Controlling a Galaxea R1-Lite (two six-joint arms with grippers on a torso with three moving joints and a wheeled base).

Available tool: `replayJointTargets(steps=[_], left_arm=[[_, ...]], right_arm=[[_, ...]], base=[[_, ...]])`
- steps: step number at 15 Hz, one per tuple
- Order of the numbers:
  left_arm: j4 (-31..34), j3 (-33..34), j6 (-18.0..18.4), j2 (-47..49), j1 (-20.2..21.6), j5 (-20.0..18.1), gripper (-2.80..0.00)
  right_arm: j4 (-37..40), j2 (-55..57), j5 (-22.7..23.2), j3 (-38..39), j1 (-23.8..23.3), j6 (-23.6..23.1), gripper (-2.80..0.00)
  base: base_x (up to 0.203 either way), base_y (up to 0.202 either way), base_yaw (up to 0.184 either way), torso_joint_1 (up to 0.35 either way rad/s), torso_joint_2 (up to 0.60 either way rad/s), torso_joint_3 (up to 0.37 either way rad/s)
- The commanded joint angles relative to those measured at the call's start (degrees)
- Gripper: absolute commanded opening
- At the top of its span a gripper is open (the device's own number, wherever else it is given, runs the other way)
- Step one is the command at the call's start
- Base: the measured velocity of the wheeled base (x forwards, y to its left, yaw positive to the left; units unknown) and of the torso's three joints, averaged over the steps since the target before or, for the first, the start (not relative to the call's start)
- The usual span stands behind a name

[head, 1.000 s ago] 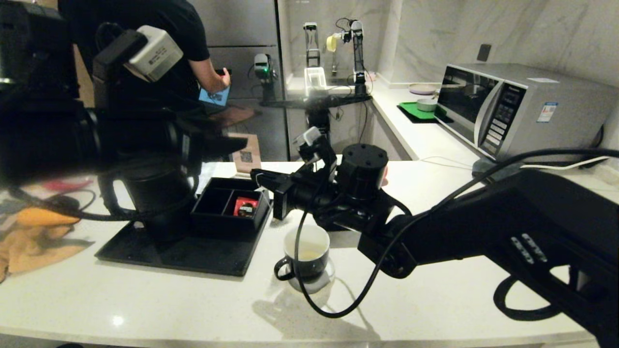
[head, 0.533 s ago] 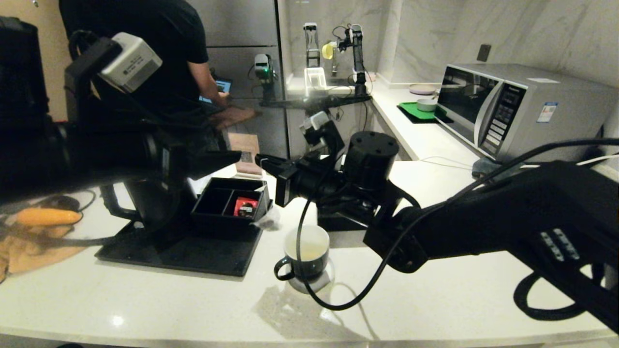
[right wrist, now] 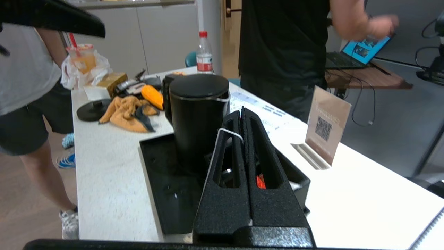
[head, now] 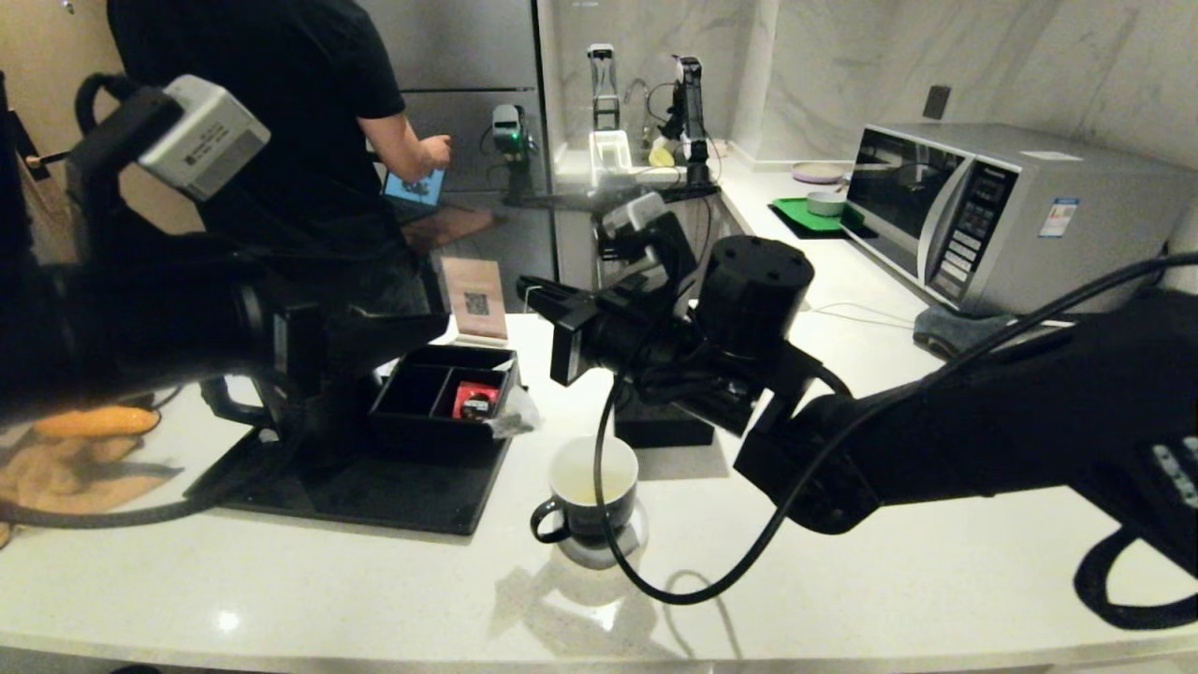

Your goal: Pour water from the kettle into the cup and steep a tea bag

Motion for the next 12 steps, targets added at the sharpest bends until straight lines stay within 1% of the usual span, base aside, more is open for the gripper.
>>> replayJointTargets(steps=[1, 4, 9, 12], left_arm=[[0.00, 0.82, 0.01, -1.09, 0.37, -0.08, 0.00], [-0.04, 3.73, 0.09, -2.90, 1.16, -0.08, 0.00], [-0.21, 8.99, 0.10, -5.92, 1.28, -0.03, 0.00], [-0.31, 11.68, -0.31, -7.45, 2.82, 0.94, 0.00]], right_arm=[[-0.94, -2.83, -0.28, 3.81, 0.05, -0.30, -2.80], [-2.70, -4.76, -1.09, 8.61, 0.12, -1.88, -2.80], [-7.52, -8.29, -2.26, 18.22, 0.29, -2.02, -2.80], [-7.76, -9.11, -2.46, 19.02, 0.21, -2.02, -2.80]], base=[[0.000, 0.000, 0.000, 0.000, 0.00, 0.000], [0.000, 0.000, 0.000, 0.000, 0.00, 0.000], [0.000, 0.000, 0.000, 0.000, 0.00, 0.000], [0.000, 0.000, 0.000, 0.000, 0.00, 0.000]])
